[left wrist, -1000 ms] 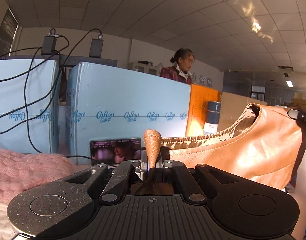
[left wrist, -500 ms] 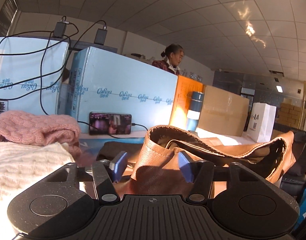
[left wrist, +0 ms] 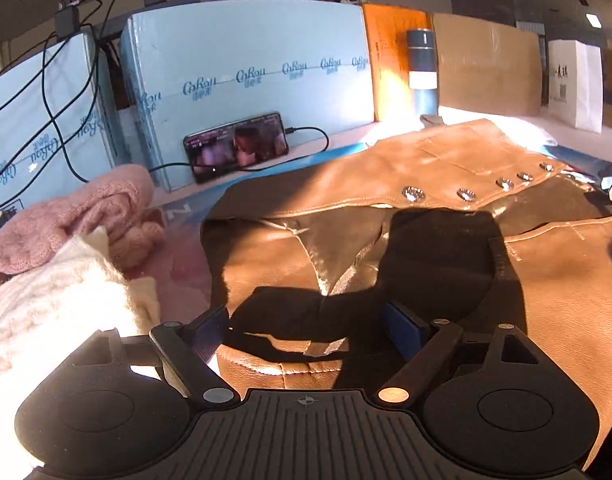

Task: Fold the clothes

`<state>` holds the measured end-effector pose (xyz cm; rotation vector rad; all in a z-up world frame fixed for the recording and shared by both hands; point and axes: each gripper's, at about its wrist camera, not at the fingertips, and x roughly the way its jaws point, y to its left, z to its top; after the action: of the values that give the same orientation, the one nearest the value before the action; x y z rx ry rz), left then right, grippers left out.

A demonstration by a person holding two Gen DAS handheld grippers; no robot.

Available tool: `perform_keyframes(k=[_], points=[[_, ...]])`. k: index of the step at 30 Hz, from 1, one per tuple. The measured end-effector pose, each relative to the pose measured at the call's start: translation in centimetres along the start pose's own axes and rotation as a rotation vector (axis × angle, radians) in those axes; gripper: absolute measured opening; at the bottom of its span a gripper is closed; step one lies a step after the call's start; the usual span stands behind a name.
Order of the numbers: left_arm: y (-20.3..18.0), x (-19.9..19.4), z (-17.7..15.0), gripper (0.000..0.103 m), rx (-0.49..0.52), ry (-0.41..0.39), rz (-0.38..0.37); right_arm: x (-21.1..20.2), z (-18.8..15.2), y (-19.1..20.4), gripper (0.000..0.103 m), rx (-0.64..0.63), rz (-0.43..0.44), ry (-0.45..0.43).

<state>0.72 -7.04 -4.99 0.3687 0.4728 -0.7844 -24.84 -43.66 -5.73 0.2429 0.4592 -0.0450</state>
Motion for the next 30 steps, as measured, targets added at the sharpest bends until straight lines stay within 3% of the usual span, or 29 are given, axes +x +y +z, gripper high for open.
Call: perform_keyframes(k=[2,6,13,20,24,27,29,30], points=[[0.0,0.1,-0.1,0.088,-0.001,0.003,0.003,0.4,-0.8,0.0,0.071,-0.009,0.000,-0.029],[0.0,0.2,-0.2,0.089,0.001,0.010,0.011,-0.7,-1.1,-1.4,0.074,0.103,0.046,-0.088],[0.1,0.5,0.0,0.093,-0.010,0.015,0.015,-6.5,-3.6,-2.9,0.091,0.279,0.034,-0.198],[0.1,0.5,0.0,0.095,-0.014,0.013,0.017,-8.1,-8.6,-3.4,0.097,0.457,-0.006,-0.117],[0.1,0.5,-0.1,0.095,-0.012,0.012,0.019,-7.0,-11.3,-3.9,0.096,0.566,0.042,-0.054],[0.0,0.4,-0.1,0.095,-0.009,0.011,0.024,-6.3,-12.3,-3.8,0.084,0.601,0.051,-0.011],[0.0,0.4,-0.1,0.096,-0.008,0.011,0.027,-6.0,-12.5,-3.6,0.055,0.604,0.031,0.020],[0.0,0.4,-0.1,0.096,-0.007,0.011,0.028,-5.9,-12.6,-3.6,0.045,0.598,0.006,0.031]])
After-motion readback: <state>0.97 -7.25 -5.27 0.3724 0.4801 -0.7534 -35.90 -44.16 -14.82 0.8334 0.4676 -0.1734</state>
